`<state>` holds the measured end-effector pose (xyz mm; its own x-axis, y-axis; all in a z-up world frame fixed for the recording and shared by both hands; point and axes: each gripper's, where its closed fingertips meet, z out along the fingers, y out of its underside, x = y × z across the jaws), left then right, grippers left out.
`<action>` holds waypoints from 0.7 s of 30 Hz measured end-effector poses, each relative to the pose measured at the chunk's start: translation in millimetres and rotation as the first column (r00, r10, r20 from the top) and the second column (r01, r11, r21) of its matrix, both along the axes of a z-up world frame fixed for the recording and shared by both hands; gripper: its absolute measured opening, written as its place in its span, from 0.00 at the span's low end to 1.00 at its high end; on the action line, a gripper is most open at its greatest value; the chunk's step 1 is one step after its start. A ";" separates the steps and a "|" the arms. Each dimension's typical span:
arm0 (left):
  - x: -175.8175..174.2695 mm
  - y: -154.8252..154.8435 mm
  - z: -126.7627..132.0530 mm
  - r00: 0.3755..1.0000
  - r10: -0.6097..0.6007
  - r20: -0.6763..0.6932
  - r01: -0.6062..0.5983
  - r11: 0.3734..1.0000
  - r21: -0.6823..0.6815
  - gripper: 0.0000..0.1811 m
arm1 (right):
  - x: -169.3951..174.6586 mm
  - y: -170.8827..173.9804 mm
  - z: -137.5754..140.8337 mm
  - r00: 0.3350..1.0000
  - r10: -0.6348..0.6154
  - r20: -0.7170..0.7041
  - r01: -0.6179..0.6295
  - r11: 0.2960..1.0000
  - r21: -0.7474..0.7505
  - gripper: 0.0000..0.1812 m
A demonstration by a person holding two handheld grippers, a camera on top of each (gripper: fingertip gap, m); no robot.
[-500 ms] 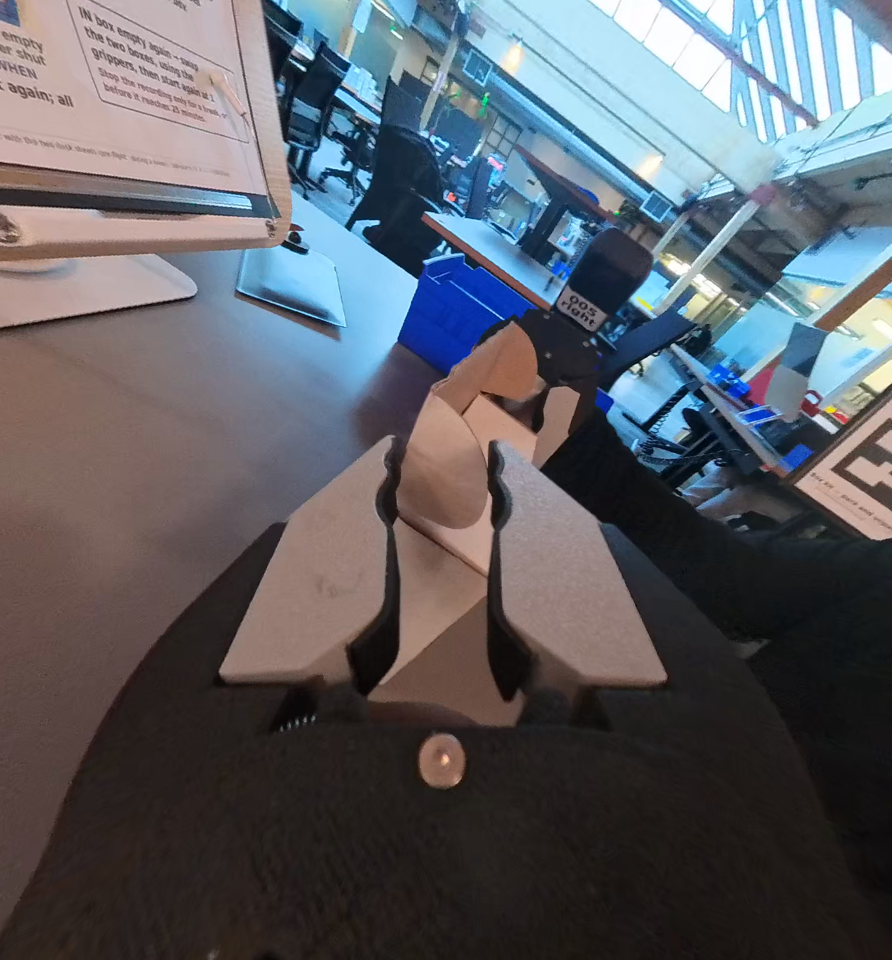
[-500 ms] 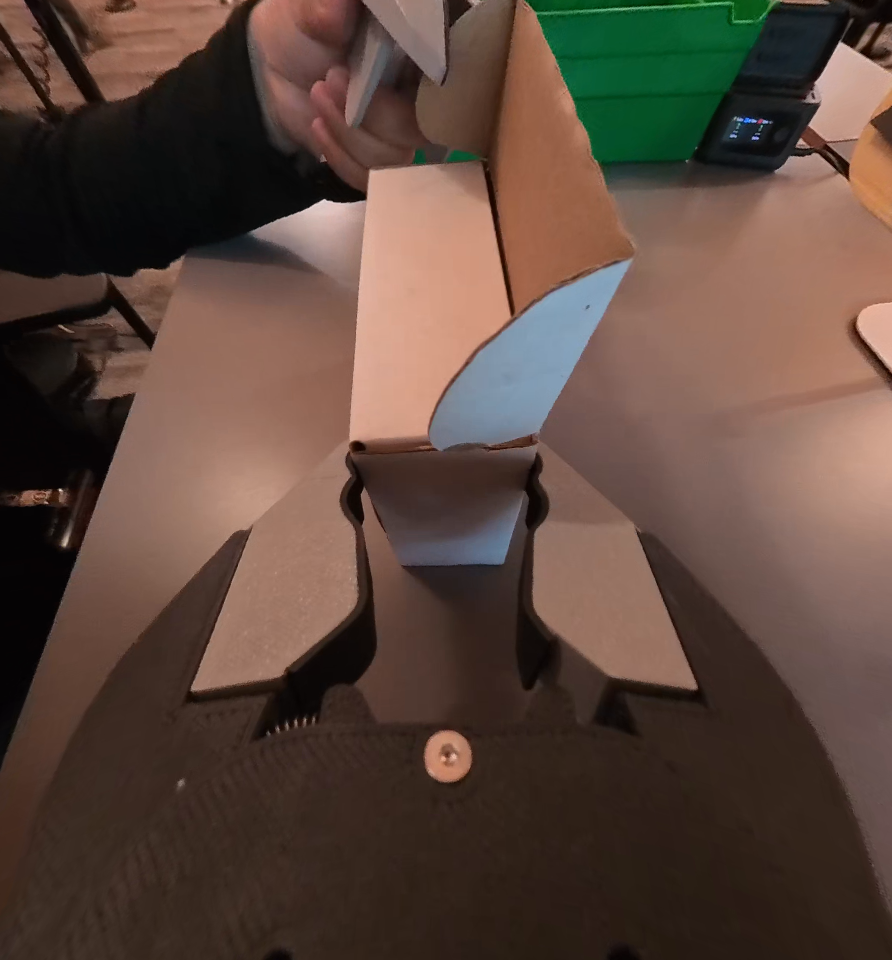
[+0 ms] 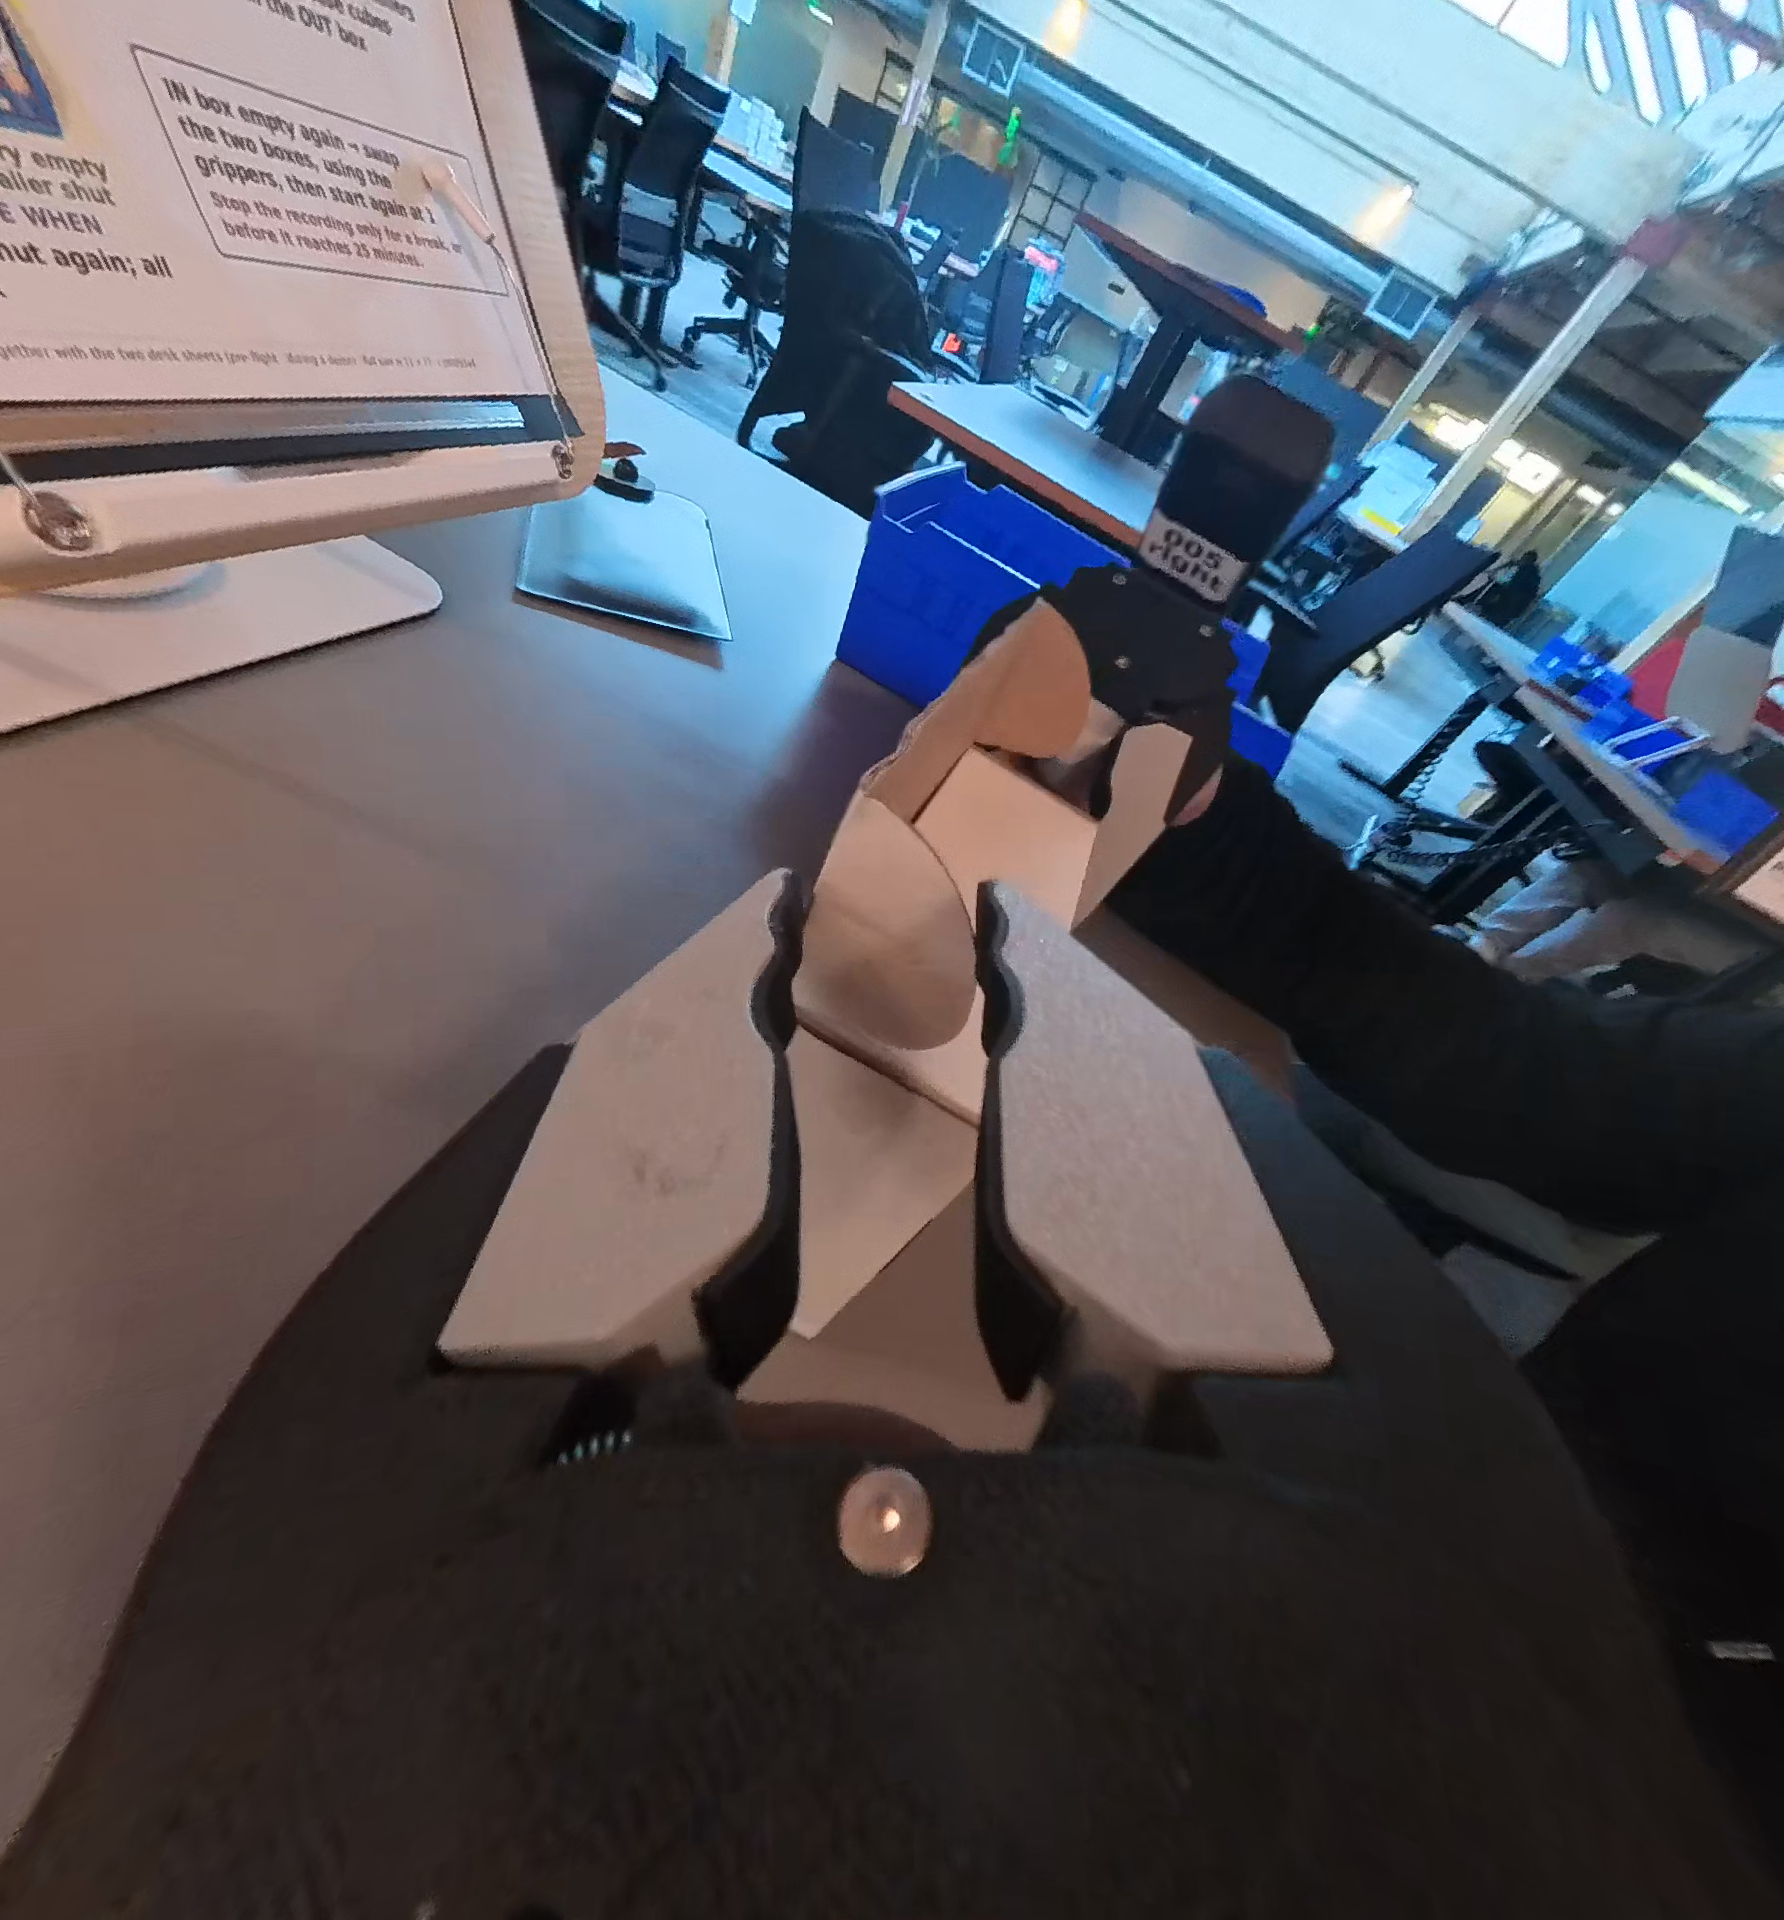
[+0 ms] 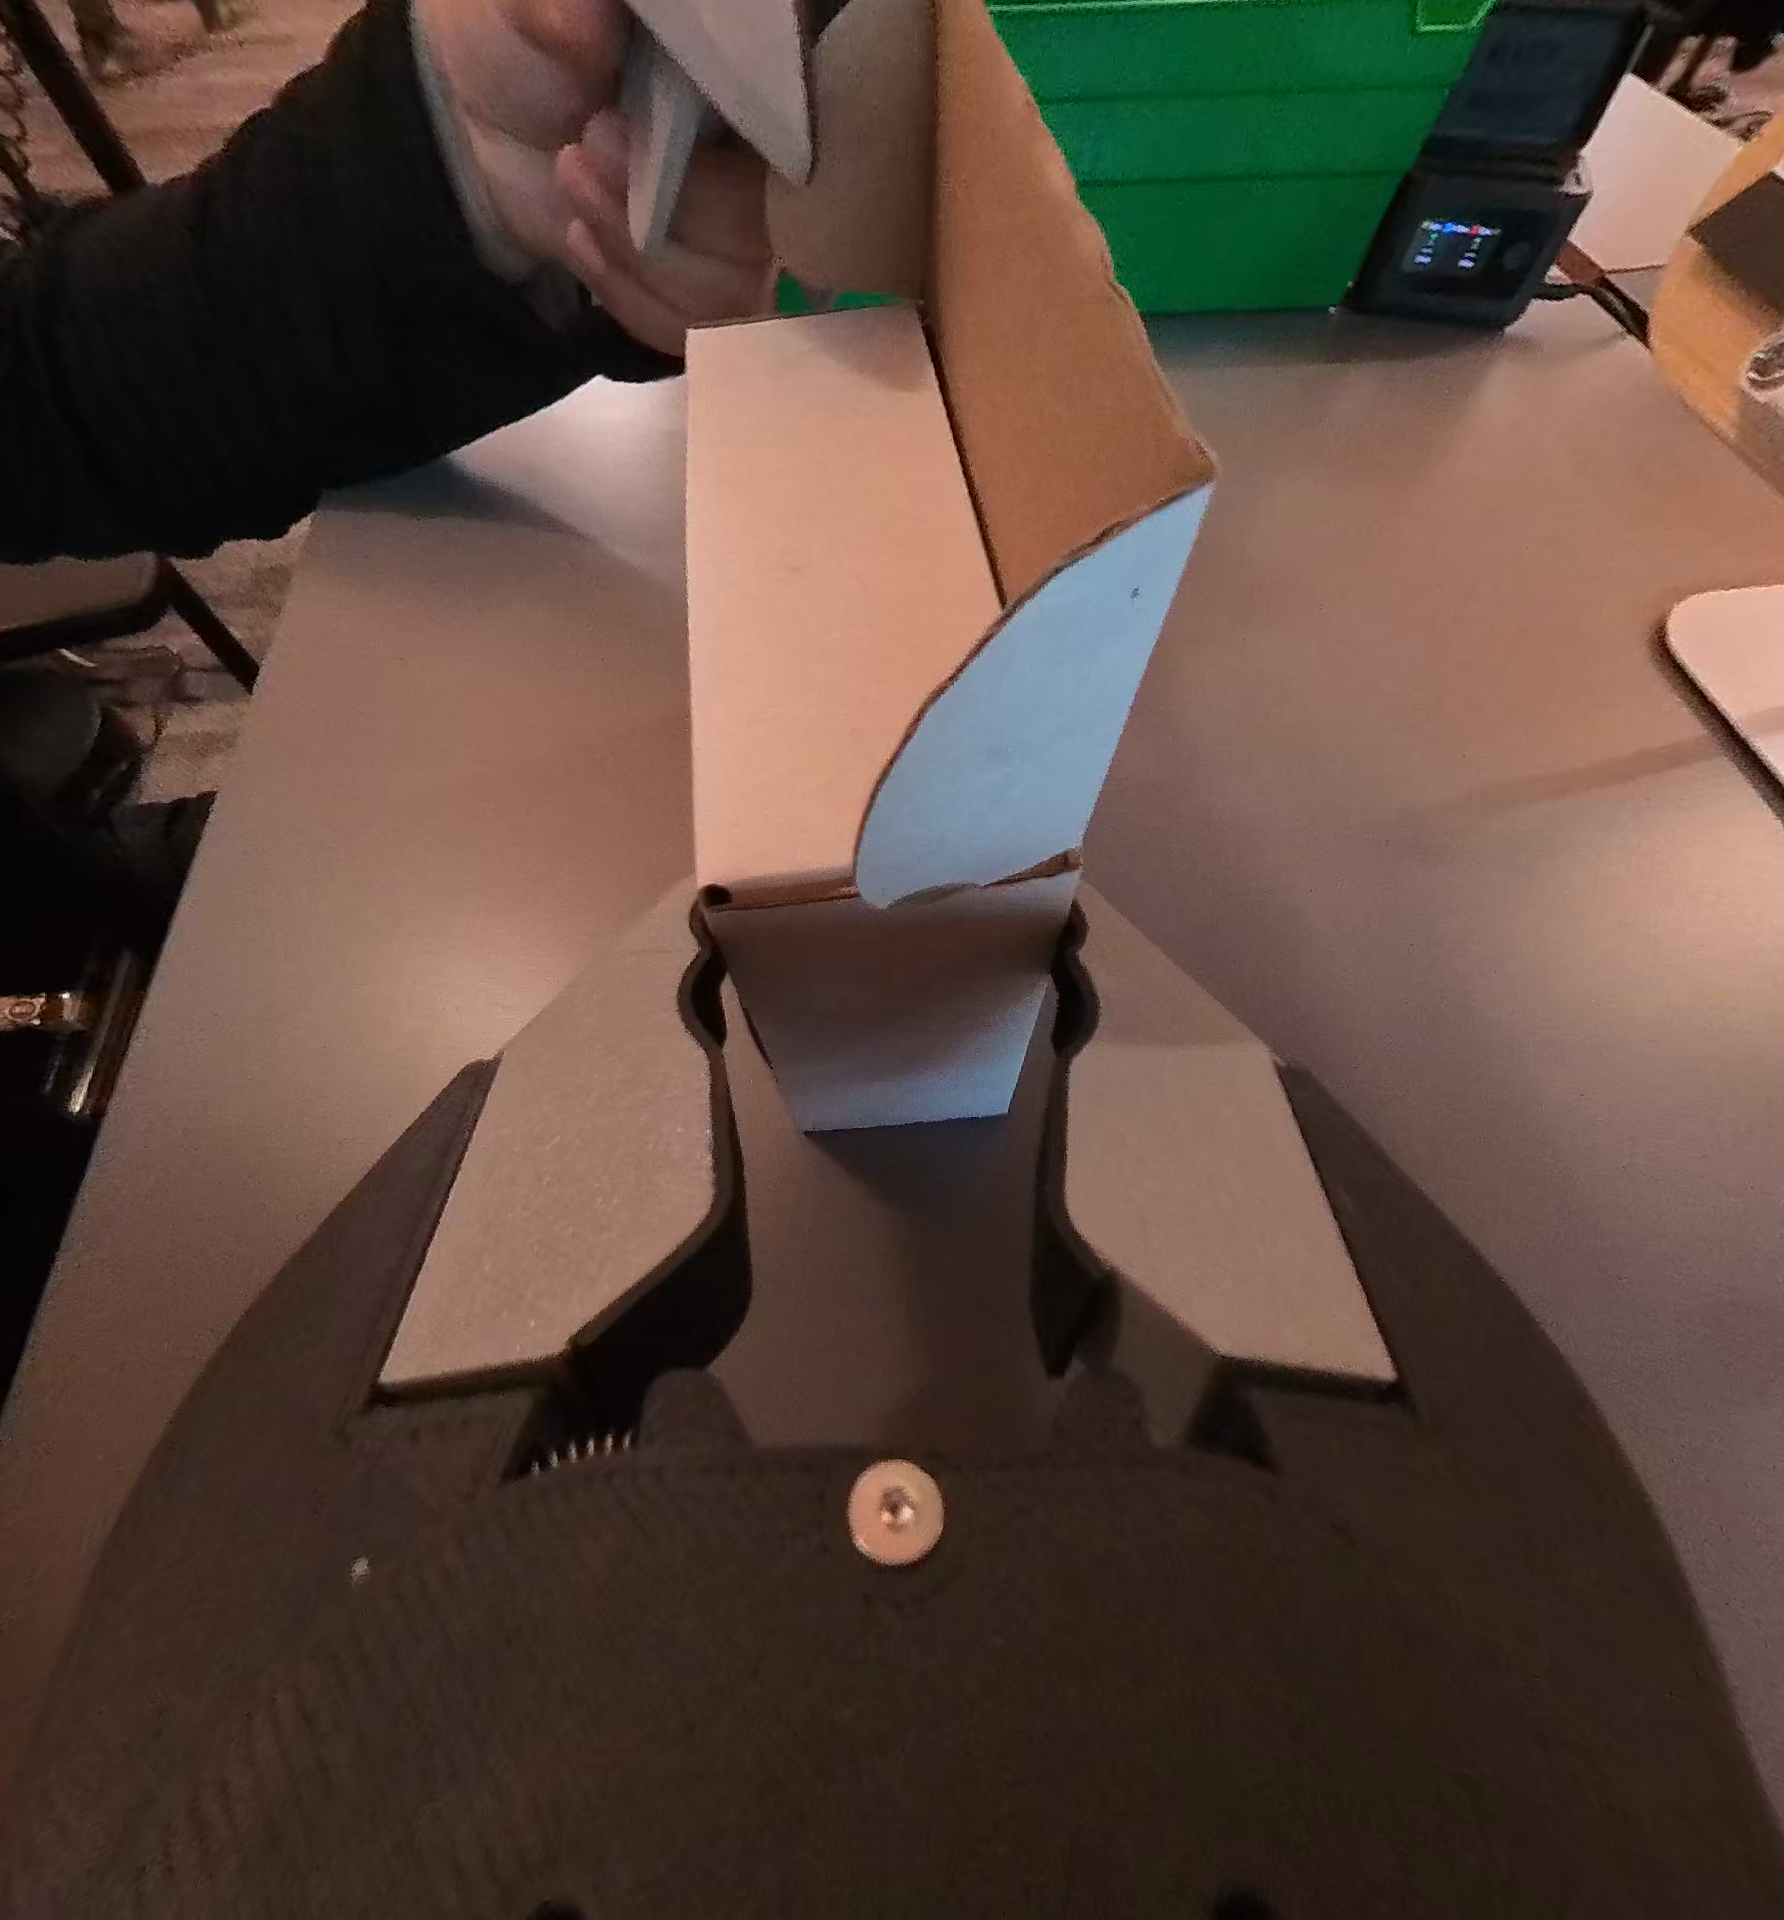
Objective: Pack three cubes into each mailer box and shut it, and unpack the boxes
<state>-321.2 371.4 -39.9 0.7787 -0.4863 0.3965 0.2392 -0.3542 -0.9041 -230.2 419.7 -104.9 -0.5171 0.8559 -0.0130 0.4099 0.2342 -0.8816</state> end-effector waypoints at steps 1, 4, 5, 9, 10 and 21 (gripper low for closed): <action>0.3 -0.1 -0.6 0.999 0.008 -0.032 -0.007 1.000 0.008 0.18 | -0.5 1.9 0.0 1.000 -0.009 0.000 0.009 1.000 -0.003 0.34; 0.8 0.6 -4.1 0.981 0.046 -0.189 -0.035 0.998 0.058 0.18 | -1.6 4.2 0.8 1.000 -0.023 0.004 0.023 0.999 -0.029 0.34; 1.0 0.7 -4.6 0.973 0.056 -0.225 -0.040 0.996 0.074 0.17 | -1.7 4.6 0.7 1.000 -0.024 0.004 0.024 0.999 -0.032 0.34; 4.2 -3.9 -4.7 0.975 0.036 -0.220 -0.018 0.997 0.081 0.17 | 0.8 3.2 -0.9 1.000 -0.008 0.008 0.008 1.000 -0.029 0.35; 4.9 -5.2 -5.0 0.973 0.026 -0.231 -0.007 0.996 0.086 0.18 | 3.0 2.6 -1.5 1.000 0.003 0.013 -0.003 1.000 -0.022 0.34; 7.4 -7.6 -4.6 0.974 -0.004 -0.225 0.026 0.995 0.097 0.17 | 39.5 -0.3 43.9 0.985 0.124 -0.121 -0.150 0.961 -0.233 0.35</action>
<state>-313.8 363.8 -44.4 0.8344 -0.5267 0.1625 0.0220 -0.2628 -0.9646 -190.8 419.3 -61.0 -0.6386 0.7550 -0.1489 0.2913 0.0581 -0.9549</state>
